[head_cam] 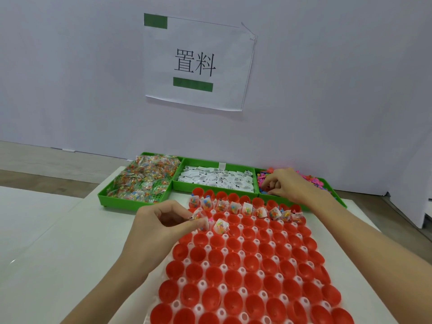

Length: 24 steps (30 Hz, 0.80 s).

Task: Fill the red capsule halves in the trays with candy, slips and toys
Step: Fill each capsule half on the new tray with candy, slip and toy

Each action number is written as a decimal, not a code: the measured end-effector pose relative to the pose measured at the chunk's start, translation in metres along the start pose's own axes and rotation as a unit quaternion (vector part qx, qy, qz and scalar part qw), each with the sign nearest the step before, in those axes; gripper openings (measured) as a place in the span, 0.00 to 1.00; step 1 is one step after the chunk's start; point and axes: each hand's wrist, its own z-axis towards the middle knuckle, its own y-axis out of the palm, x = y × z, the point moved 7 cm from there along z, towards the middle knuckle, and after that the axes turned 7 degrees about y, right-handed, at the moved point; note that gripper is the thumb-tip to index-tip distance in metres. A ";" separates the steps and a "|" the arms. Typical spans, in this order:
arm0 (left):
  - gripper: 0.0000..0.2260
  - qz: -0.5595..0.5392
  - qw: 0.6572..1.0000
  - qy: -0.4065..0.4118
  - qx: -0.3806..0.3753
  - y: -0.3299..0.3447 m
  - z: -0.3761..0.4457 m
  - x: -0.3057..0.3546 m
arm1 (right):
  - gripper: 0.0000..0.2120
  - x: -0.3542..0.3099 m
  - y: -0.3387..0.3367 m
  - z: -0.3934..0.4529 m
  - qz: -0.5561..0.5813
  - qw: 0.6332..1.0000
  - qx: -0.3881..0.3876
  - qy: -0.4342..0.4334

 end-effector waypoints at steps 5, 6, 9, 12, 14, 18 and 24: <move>0.11 0.002 1.000 -0.006 0.014 -0.004 0.001 -0.002 | 0.08 -0.010 -0.002 -0.004 -0.094 0.994 0.013 -0.050; 0.11 0.002 1.000 -0.006 0.016 -0.004 0.001 -0.002 | 0.07 -0.013 -0.003 -0.006 -0.114 0.992 0.017 -0.059; 0.11 0.006 1.000 -0.007 0.014 -0.004 0.001 -0.002 | 0.07 -0.020 -0.003 -0.011 -0.183 0.980 0.032 -0.075; 0.11 0.009 1.000 -0.007 0.013 -0.005 0.001 -0.002 | 0.07 -0.023 -0.005 -0.016 -0.245 0.965 0.051 -0.072; 0.11 0.008 1.000 -0.009 0.010 -0.004 0.001 -0.003 | 0.06 -0.020 -0.004 -0.017 -0.255 0.963 0.060 -0.069; 0.11 0.001 1.000 -0.008 0.001 -0.003 0.001 -0.003 | 0.01 0.000 -0.015 -0.020 -0.032 0.996 0.086 0.003; 0.13 -0.003 1.000 -0.024 -0.015 -0.004 0.001 -0.005 | 0.03 0.026 -0.031 -0.041 0.228 0.953 0.147 0.134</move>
